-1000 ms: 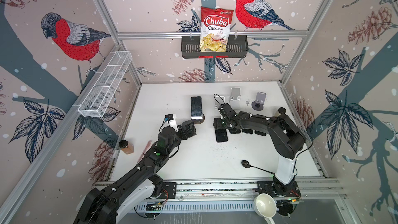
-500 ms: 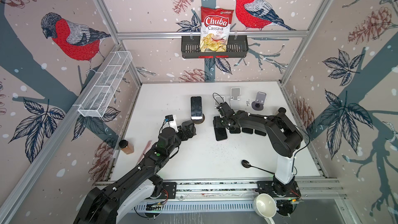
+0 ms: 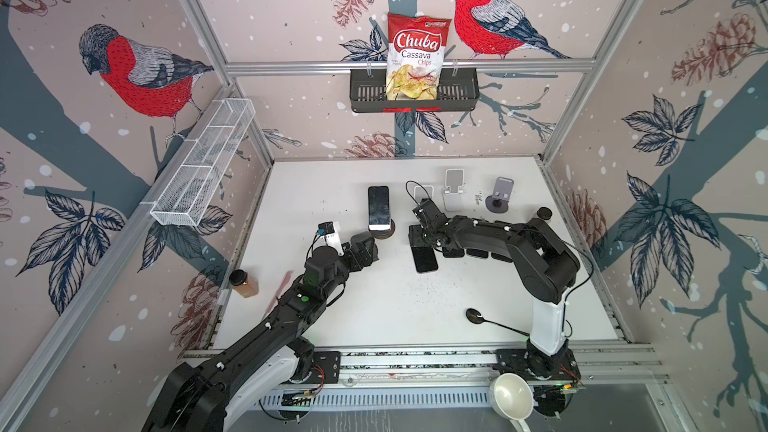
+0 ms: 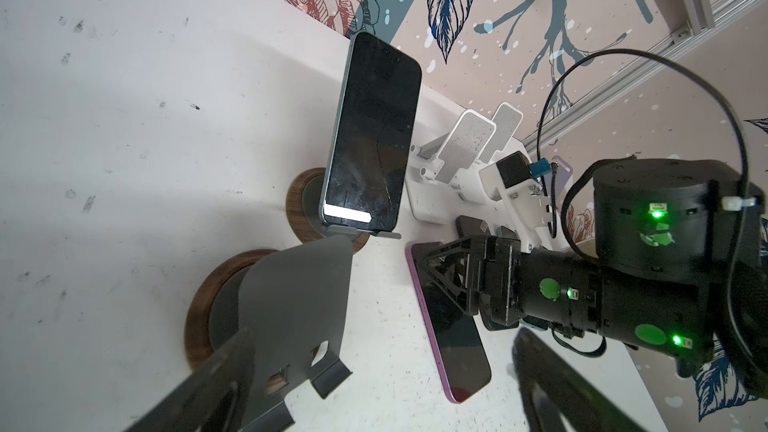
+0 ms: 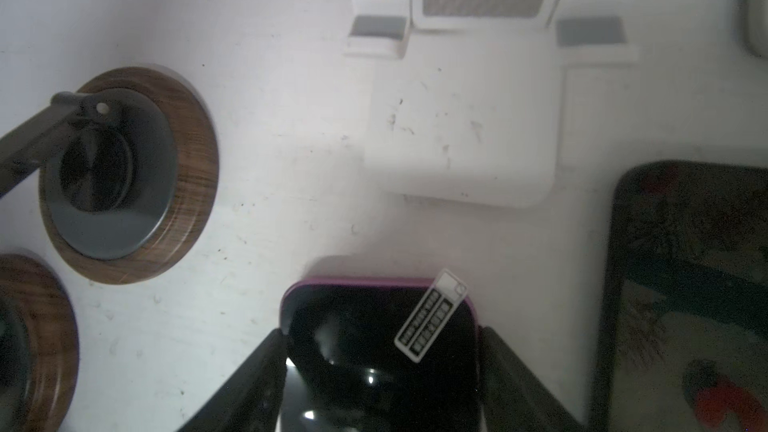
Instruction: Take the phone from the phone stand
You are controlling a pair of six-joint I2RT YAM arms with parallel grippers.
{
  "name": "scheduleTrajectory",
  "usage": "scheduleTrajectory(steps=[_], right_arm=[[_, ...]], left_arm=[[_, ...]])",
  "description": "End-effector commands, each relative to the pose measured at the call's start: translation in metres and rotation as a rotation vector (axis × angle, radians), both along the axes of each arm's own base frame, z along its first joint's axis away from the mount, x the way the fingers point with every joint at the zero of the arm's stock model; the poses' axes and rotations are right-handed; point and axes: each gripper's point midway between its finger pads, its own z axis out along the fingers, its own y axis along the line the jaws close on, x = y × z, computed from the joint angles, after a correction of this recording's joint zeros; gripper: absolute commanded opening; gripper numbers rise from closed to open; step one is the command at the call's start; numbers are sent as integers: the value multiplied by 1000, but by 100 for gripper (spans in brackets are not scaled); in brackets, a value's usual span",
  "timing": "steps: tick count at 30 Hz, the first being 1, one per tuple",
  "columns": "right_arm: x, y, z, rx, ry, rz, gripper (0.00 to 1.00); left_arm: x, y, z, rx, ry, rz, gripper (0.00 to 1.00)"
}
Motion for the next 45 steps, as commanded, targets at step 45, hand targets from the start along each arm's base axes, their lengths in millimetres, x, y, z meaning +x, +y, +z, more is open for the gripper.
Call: scheduleTrajectory(steps=[45], right_arm=[[-25,53,98,157,-198,265,93]], left_arm=[[9,20,-33,167,184,131,92]])
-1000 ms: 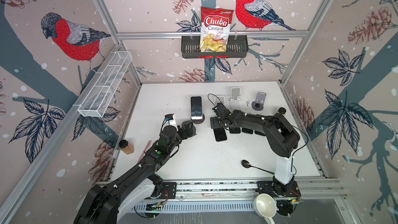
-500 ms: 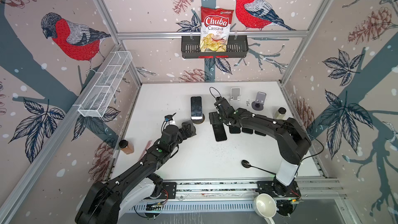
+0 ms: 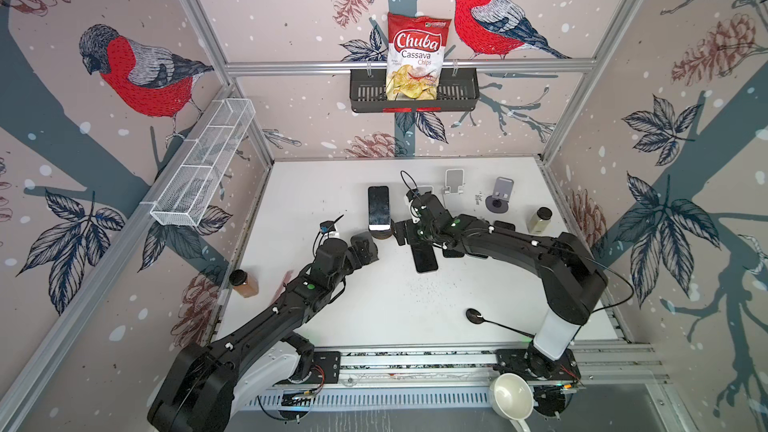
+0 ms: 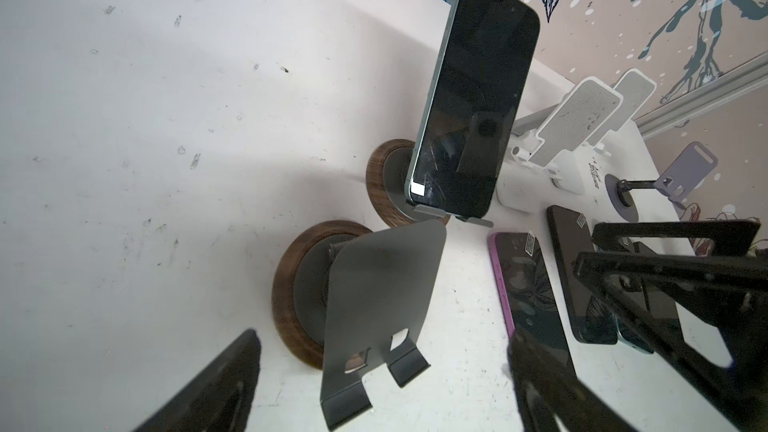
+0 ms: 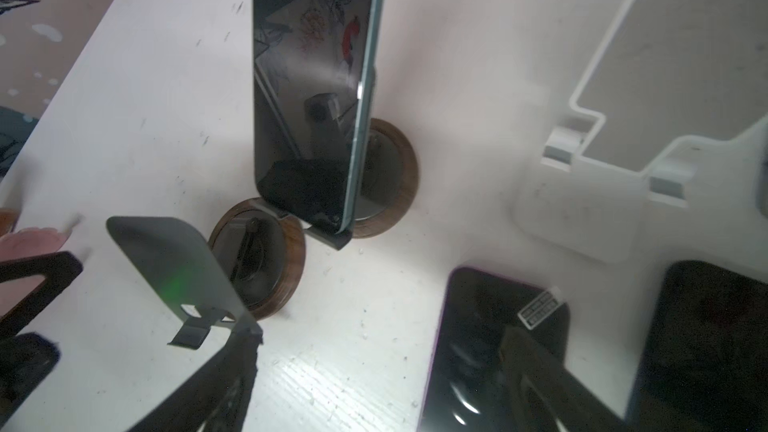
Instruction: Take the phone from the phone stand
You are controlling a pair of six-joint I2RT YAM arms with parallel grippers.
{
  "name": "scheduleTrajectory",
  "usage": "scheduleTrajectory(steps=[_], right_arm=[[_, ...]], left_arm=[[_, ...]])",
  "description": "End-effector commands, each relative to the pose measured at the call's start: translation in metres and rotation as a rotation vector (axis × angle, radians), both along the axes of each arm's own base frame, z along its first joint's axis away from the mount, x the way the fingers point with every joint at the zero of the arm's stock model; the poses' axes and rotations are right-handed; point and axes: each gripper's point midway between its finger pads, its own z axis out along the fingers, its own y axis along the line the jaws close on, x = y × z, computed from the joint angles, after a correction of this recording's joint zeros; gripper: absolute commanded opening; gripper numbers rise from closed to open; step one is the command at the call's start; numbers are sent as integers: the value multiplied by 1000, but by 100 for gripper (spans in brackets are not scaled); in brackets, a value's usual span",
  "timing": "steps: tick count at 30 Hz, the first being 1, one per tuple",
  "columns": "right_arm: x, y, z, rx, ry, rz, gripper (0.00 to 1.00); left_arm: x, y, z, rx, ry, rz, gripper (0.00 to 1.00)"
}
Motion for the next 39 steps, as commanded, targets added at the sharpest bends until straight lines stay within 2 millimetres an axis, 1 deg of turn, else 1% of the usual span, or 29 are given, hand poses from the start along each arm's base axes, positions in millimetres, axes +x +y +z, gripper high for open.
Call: scheduleTrajectory(steps=[1,4,7,14,23,29,34,39], right_arm=[[6,-1,7,17,-33,-17,93],[10,-10,13,16,-56,-55,93],[16,-23,19,26,-79,-98,94],[22,-52,24,40,-92,-158,95],[23,-77,27,66,-104,-190,96],[23,-87,29,77,-106,-190,96],[25,-93,29,86,-105,-190,96],[28,-96,29,93,-98,-190,96]], left_arm=[[1,2,0,22,17,21,92],[2,2,-2,48,40,34,93],[4,2,-4,69,66,60,95],[8,5,-14,122,143,150,96],[14,-10,-22,241,238,182,96],[12,-11,-37,290,313,257,95],[7,-4,-48,313,330,321,93],[9,-6,-49,290,316,335,92]])
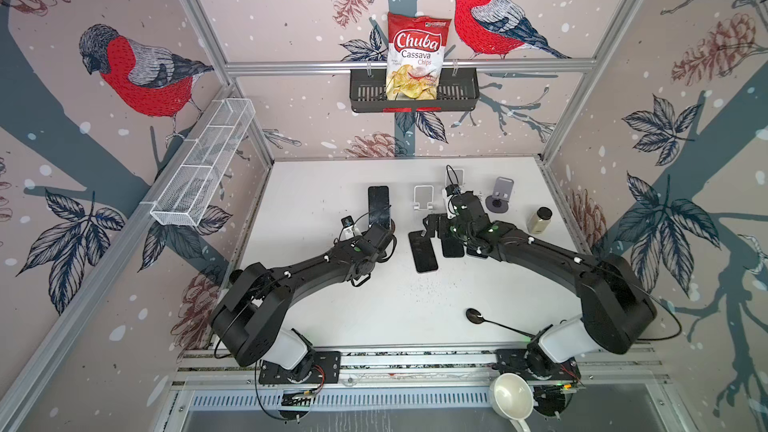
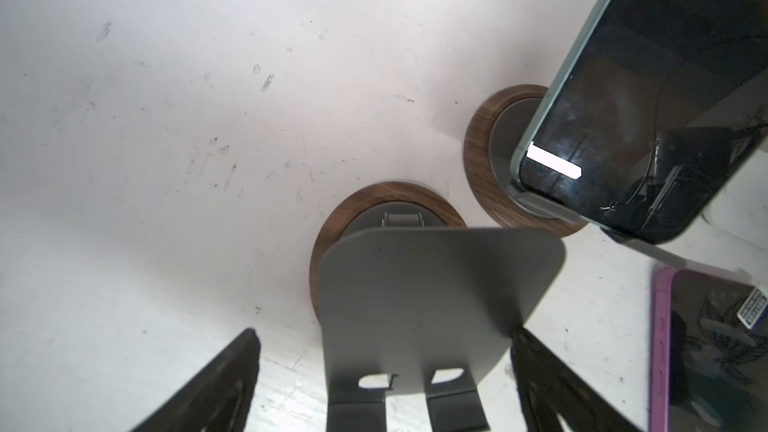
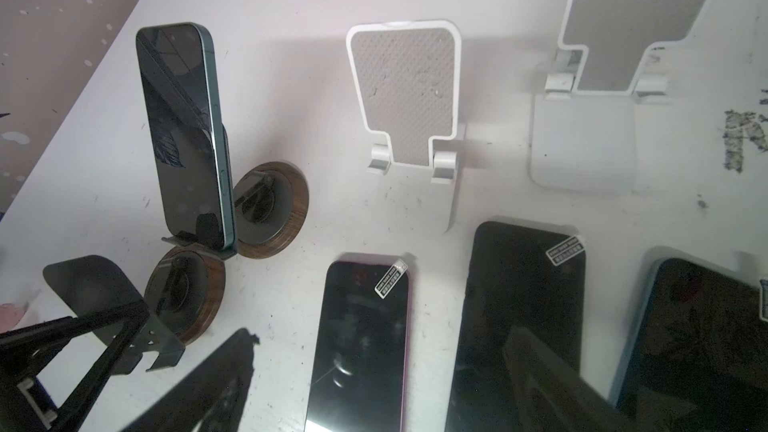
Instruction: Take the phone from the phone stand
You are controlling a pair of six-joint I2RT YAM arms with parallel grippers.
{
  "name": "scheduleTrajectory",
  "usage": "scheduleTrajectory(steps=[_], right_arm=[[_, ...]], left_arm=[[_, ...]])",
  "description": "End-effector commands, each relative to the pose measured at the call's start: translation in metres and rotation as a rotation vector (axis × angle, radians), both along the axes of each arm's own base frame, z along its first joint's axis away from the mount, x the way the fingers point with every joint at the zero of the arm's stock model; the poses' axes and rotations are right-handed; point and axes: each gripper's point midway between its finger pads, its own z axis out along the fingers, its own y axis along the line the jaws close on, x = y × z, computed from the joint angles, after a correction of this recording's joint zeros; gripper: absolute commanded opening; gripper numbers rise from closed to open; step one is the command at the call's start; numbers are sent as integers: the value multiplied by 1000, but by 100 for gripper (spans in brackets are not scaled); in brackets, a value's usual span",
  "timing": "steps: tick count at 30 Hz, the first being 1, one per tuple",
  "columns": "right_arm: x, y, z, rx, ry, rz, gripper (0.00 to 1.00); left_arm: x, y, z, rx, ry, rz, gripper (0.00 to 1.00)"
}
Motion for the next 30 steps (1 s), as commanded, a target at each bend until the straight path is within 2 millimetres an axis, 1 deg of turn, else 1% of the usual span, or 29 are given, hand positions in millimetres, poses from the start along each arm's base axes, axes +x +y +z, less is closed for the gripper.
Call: scheduleTrajectory(steps=[1,10,17,22,25,30], right_arm=[[3,4,6,26,-18,18,96],[3,4,2,30,-6,28,96],[3,6,-2,34,6,35,96],[3,5,-2,37,5,37,96],[2,5,-2,40,6,36,96],[2,4,-2,42,5,35,96]], left_arm=[[1,6,1,14,-17,39,92],[3,-9,3,-1,-39,11,91],[6,-10,7,-12,-68,34,91],[11,-14,0,8,-46,34,91],[12,-16,-8,17,-30,32,91],[11,-11,-16,65,-3,61,88]])
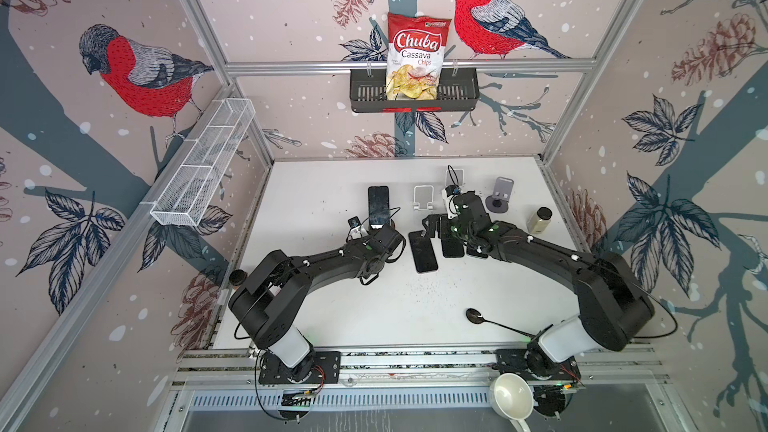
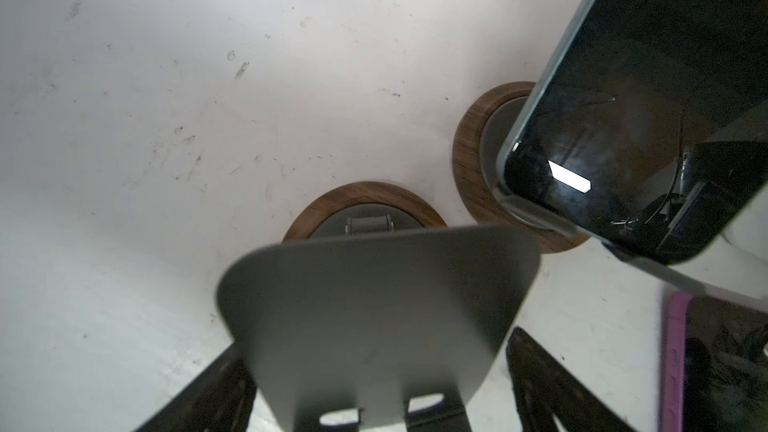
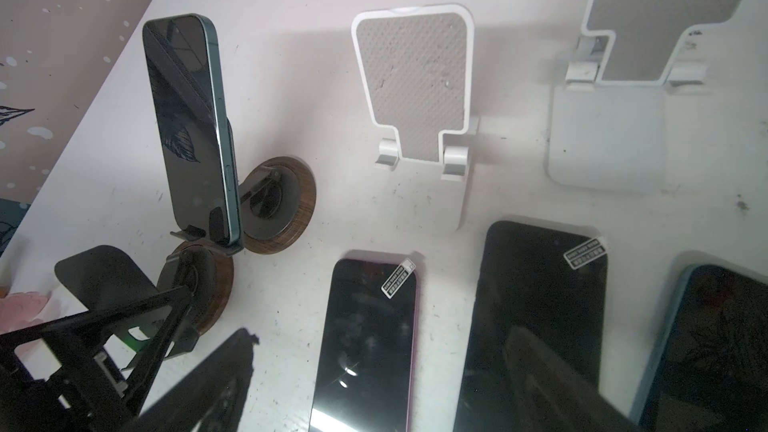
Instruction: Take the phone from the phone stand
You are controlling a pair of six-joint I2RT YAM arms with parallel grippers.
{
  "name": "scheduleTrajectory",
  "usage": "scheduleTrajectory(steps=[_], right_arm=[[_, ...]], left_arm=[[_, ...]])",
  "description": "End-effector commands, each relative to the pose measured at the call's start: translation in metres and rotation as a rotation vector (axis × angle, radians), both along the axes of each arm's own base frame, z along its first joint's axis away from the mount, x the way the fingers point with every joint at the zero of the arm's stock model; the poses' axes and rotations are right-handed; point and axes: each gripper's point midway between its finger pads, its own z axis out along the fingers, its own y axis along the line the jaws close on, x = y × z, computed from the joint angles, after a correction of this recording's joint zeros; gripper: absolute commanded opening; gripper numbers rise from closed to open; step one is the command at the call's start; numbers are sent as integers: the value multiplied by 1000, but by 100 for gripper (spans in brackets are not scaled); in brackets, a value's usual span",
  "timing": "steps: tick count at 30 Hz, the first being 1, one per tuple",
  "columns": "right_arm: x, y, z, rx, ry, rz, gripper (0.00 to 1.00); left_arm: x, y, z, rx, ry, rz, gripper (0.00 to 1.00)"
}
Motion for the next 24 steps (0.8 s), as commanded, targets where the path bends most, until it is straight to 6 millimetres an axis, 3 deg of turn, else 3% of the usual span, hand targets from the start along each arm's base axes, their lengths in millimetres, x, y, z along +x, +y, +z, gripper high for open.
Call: scheduleTrajectory(steps=[1,14,19,24], right_arm=[[2,2,5,16,-20,8,96],[3,2,6,20,-18,7,97],[4,2,4,17,-14,6,97],[4,3,3,16,-12,7,97]], left_arm=[[0,7,1,40,-1,31,87],[-8,22,0,110,-4,43,61],[-11,29,5,128,-23,50,57],[-9,37,21,162,-69,54,56]])
